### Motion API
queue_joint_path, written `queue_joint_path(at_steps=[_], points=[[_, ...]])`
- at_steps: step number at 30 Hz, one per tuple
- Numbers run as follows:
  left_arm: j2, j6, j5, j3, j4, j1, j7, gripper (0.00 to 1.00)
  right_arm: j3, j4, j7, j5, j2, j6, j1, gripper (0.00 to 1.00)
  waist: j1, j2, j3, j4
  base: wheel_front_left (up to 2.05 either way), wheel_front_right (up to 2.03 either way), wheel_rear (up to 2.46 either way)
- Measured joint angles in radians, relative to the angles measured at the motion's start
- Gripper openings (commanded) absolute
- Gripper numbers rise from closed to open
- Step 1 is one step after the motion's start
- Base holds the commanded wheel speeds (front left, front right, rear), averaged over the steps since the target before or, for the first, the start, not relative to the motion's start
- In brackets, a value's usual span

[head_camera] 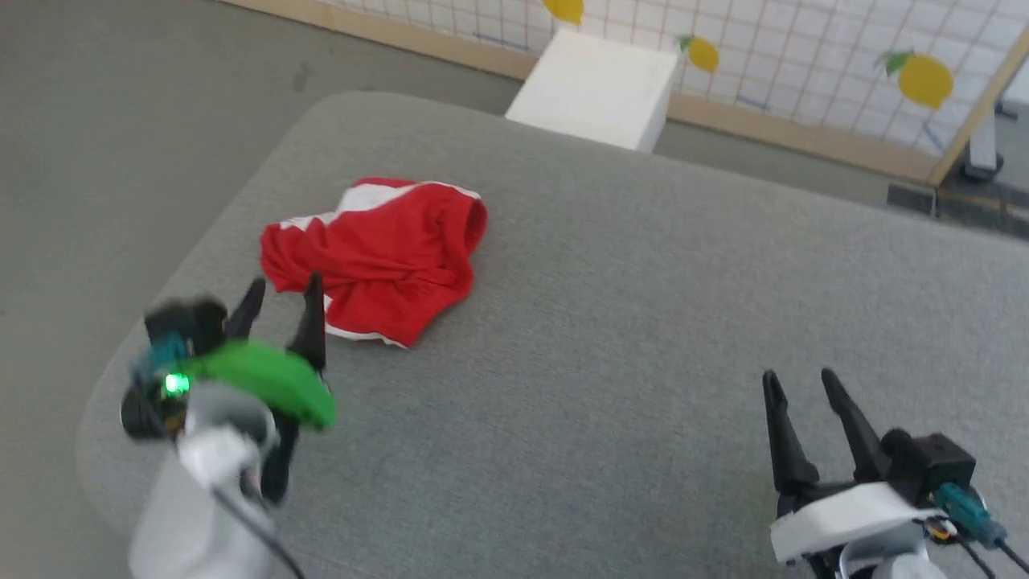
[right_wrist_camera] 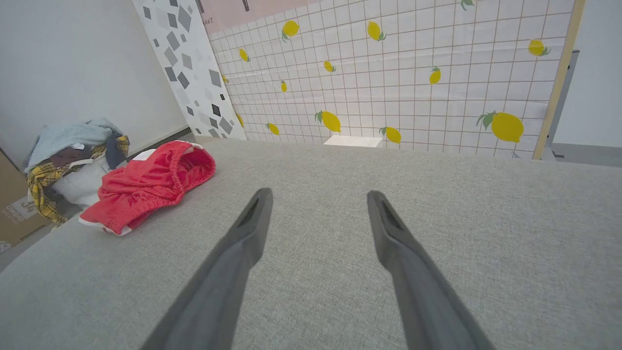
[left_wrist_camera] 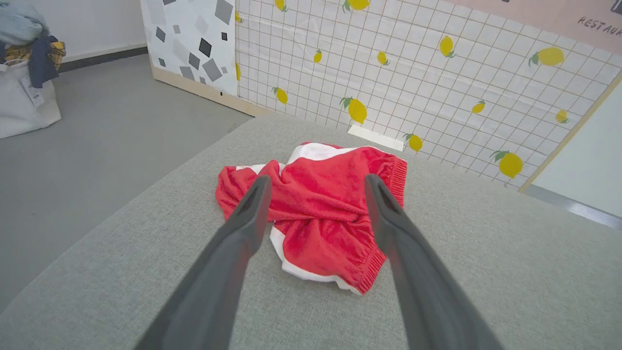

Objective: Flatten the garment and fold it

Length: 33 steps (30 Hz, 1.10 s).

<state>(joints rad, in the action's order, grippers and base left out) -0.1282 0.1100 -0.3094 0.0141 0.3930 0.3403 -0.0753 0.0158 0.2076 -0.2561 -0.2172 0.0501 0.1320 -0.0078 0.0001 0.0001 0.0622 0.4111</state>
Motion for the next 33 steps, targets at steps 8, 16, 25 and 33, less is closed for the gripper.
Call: queue_joint_path(at_steps=[8, 16, 25, 33], points=[[-0.094, 0.013, -0.156, -0.026, 0.285, 0.28, 0.379, 1.0, -0.023, -0.014, 0.0, 0.061, 0.0, 0.0, -0.043, 1.0, 0.0001, 0.0, 0.104, -0.067, 0.0, 0.0, 0.0], [-0.152, 0.007, -0.161, -0.056, 0.445, 0.32, 0.566, 1.0, -0.036, -0.028, 0.0, 0.064, 0.0, 0.0, -0.074, 1.0, 0.0001, 0.0, 0.189, -0.153, 0.0, 0.0, 0.0], [-0.15, 0.004, -0.156, -0.068, 0.473, 0.324, 0.432, 0.0, -0.027, -0.029, 0.0, 0.063, 0.0, 0.0, -0.088, 1.0, 0.0001, 0.0, 0.226, -0.198, 0.0, 0.0, 0.0], [-0.097, 0.013, -0.239, -0.069, 0.373, 0.4, 0.306, 0.0, -0.001, -0.014, 0.0, 0.033, 0.0, 0.0, -0.097, 1.0, 0.0, 0.0, 0.176, -0.198, 0.0, 0.0, 0.0]])
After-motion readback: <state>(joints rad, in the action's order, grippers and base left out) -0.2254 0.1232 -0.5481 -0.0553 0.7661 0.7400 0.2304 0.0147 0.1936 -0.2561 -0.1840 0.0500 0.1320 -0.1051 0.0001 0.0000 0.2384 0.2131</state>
